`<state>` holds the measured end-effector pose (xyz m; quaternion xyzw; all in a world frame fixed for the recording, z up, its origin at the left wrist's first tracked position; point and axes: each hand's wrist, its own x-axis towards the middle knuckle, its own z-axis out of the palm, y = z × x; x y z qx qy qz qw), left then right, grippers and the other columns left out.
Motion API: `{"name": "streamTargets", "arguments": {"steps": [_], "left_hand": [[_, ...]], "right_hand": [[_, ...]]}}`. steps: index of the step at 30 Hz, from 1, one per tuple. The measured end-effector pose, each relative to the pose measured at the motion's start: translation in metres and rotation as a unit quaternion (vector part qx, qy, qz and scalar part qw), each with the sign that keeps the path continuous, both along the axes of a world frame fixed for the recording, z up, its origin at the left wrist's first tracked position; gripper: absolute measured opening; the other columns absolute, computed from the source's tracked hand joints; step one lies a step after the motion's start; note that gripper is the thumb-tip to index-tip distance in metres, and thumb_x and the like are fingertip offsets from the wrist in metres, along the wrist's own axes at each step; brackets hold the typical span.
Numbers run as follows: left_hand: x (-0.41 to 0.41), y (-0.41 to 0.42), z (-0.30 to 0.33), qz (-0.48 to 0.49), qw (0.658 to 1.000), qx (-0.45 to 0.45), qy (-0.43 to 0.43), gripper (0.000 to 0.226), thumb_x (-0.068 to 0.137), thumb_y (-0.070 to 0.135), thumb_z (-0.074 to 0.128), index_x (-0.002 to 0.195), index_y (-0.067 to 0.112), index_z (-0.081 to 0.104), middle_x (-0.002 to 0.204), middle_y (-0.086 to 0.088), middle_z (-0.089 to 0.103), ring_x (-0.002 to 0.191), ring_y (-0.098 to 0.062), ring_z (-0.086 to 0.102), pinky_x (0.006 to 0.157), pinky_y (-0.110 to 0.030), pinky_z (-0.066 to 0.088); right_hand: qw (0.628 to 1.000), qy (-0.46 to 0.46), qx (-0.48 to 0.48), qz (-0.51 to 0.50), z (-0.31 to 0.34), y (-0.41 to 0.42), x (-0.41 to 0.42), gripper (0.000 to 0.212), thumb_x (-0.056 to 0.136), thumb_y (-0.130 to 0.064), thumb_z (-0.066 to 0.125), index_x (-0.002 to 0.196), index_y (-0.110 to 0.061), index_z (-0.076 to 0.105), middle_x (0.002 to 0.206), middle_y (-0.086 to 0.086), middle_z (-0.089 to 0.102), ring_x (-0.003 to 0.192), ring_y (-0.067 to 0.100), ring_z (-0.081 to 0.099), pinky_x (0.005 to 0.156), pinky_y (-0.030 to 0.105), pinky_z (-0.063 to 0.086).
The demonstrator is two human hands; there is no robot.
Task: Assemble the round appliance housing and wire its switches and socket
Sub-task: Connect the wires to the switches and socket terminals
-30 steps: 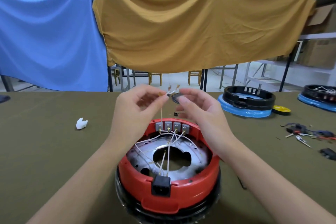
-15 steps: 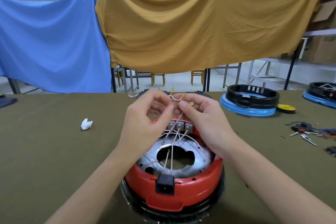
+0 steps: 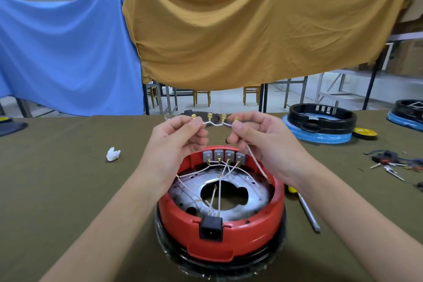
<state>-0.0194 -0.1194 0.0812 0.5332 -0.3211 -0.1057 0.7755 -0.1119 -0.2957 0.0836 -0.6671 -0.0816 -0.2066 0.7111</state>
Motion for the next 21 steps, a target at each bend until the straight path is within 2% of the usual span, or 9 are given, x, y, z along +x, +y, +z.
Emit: {"name": "streamTargets", "arguments": {"steps": [4, 10, 13, 17, 21], "left_hand": [[0.002, 0.002, 0.002, -0.011, 1.0, 0.026, -0.009, 0.017, 0.088, 0.016, 0.064, 0.073, 0.015, 0.073, 0.069, -0.005, 0.066, 0.063, -0.014, 0.061, 0.063, -0.025, 0.054], [0.003, 0.005, 0.001, -0.03, 0.998, 0.054, -0.035, 0.013, 0.079, 0.029, 0.07, 0.079, 0.017, 0.074, 0.076, -0.006, 0.07, 0.067, -0.015, 0.065, 0.064, -0.024, 0.055], [0.002, 0.004, -0.001, -0.029, 0.997, 0.064, -0.039, 0.016, 0.078, 0.033, 0.072, 0.086, 0.02, 0.076, 0.083, -0.004, 0.072, 0.071, -0.014, 0.065, 0.066, -0.024, 0.055], [0.003, 0.005, -0.001, -0.047, 0.996, 0.067, -0.045, 0.011, 0.076, 0.031, 0.073, 0.082, 0.022, 0.076, 0.08, -0.002, 0.07, 0.075, -0.012, 0.065, 0.068, -0.022, 0.054], [0.005, 0.01, -0.001, -0.094, 0.992, 0.084, -0.03, 0.026, 0.072, 0.027, 0.079, 0.096, 0.017, 0.074, 0.086, -0.005, 0.071, 0.079, -0.018, 0.068, 0.071, -0.025, 0.056]], "right_hand": [[0.998, 0.044, 0.03, 0.034, 0.005, -0.007, -0.003, 0.022, 0.078, -0.017, 0.072, 0.097, -0.008, 0.07, 0.071, 0.011, 0.068, 0.048, 0.008, 0.052, 0.053, 0.018, 0.047], [0.997, 0.049, 0.026, 0.05, 0.007, -0.012, -0.005, 0.012, 0.08, -0.017, 0.072, 0.092, -0.013, 0.074, 0.074, 0.012, 0.069, 0.051, 0.011, 0.053, 0.053, 0.018, 0.048], [0.998, 0.051, -0.015, 0.037, 0.006, -0.012, -0.007, 0.012, 0.082, -0.022, 0.072, 0.092, -0.018, 0.076, 0.08, 0.013, 0.071, 0.056, 0.012, 0.056, 0.057, 0.02, 0.05], [0.996, 0.054, -0.077, 0.005, 0.004, -0.01, -0.007, 0.006, 0.09, -0.021, 0.069, 0.086, -0.02, 0.073, 0.085, 0.014, 0.074, 0.058, 0.01, 0.058, 0.058, 0.018, 0.051], [0.993, 0.033, -0.103, -0.04, 0.003, -0.01, -0.005, 0.007, 0.094, -0.018, 0.064, 0.091, -0.013, 0.069, 0.084, 0.01, 0.075, 0.061, 0.01, 0.061, 0.062, 0.018, 0.053]]}}
